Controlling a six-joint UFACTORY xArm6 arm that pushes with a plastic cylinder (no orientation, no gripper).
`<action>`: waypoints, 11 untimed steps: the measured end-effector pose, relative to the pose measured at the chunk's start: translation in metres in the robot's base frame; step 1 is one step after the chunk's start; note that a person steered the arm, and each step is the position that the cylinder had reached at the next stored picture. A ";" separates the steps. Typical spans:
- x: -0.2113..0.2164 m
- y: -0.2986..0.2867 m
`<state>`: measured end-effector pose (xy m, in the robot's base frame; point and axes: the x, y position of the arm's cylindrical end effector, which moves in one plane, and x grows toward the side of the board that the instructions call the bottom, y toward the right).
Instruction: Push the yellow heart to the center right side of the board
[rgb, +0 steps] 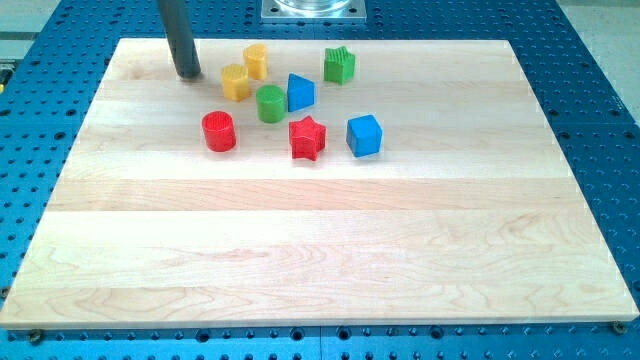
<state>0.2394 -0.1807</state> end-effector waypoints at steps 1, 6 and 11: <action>-0.036 0.050; 0.026 0.096; 0.016 0.057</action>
<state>0.2555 -0.1239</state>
